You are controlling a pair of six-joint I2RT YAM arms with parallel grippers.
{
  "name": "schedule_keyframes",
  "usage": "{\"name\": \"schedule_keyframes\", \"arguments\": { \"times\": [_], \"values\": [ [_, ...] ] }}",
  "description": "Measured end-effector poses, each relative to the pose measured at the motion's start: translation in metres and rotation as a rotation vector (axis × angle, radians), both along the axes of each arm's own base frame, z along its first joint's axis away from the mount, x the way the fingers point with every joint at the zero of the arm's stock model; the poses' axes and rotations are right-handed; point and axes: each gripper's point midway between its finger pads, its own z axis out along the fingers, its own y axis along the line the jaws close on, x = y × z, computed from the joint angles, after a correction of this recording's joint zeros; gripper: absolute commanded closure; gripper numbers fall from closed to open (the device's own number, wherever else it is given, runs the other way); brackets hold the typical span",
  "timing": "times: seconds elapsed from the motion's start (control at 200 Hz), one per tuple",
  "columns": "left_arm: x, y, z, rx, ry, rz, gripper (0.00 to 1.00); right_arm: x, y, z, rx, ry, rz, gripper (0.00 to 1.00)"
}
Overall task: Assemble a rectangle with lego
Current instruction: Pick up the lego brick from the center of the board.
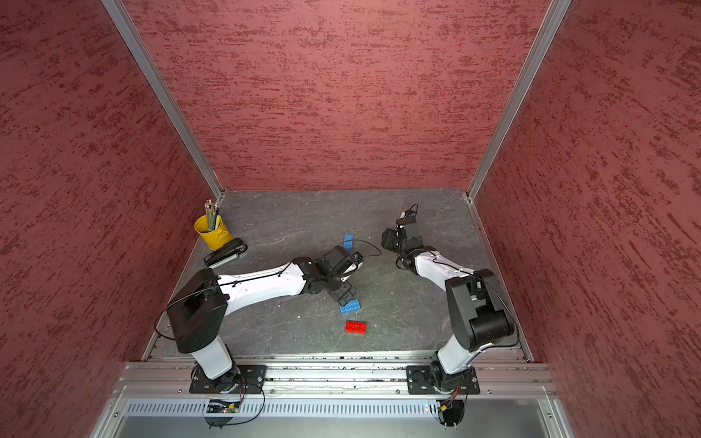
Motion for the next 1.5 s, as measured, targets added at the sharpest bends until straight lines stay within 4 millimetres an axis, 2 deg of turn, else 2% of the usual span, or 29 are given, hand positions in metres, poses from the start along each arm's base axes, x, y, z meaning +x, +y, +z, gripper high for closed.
{"name": "schedule_keyframes", "arguments": {
  "times": [0.19,0.331,0.576,0.691,0.831,1.052,1.192,1.413,1.498],
  "values": [
    [0.004,0.015,-0.026,0.049,0.092,0.04,0.04,0.001,0.006,0.003,0.028,-0.02,0.028,0.37],
    [0.017,0.026,-0.027,0.047,0.097,0.091,0.04,-0.001,0.01,0.002,0.041,-0.022,0.045,0.38],
    [0.028,0.014,-0.03,0.038,0.091,0.089,0.08,0.001,0.014,0.006,0.065,-0.039,0.058,0.38],
    [0.028,0.013,-0.038,0.05,0.103,0.086,0.13,0.002,0.015,0.008,0.07,-0.047,0.058,0.39],
    [0.029,0.013,-0.046,0.061,0.113,0.091,0.32,0.003,0.016,0.01,0.079,-0.054,0.062,0.4],
    [0.031,0.013,-0.045,0.061,0.102,0.105,0.36,0.004,0.019,0.013,0.096,-0.062,0.067,0.4],
    [0.036,0.02,-0.04,0.056,0.086,0.179,0.37,0.004,0.02,0.015,0.107,-0.064,0.07,0.41],
    [0.069,0.051,0.006,-0.096,0.042,0.502,0.38,0.005,0.024,0.014,0.121,-0.057,0.085,0.4],
    [0.08,0.06,0.011,-0.145,0.044,0.607,0.38,0.007,0.025,0.01,0.121,-0.049,0.088,0.4]
  ]
}}
